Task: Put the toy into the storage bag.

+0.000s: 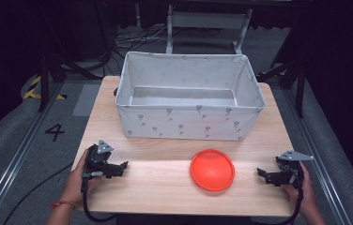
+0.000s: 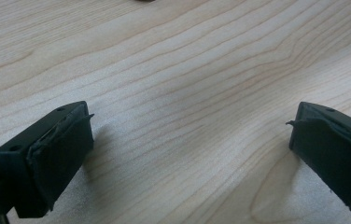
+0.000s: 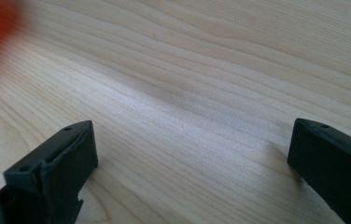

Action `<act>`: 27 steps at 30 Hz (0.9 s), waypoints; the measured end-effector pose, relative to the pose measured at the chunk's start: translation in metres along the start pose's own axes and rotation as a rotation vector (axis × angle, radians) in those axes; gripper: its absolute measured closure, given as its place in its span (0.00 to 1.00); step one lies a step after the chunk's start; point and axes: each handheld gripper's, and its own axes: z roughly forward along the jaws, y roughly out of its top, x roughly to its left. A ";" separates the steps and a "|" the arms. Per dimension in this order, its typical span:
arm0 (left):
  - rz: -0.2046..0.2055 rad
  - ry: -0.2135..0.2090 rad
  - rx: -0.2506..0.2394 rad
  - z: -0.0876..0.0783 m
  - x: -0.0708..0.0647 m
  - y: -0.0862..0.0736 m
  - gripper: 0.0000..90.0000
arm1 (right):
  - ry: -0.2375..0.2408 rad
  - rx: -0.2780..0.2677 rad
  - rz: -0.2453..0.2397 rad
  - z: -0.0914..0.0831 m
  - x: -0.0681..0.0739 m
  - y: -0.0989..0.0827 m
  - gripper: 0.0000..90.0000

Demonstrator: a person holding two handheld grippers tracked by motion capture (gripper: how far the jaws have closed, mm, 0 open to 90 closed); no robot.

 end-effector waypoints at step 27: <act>0.072 -0.054 -0.002 -0.005 0.006 -0.006 0.00 | 0.126 0.166 -0.182 -0.007 0.010 0.043 0.20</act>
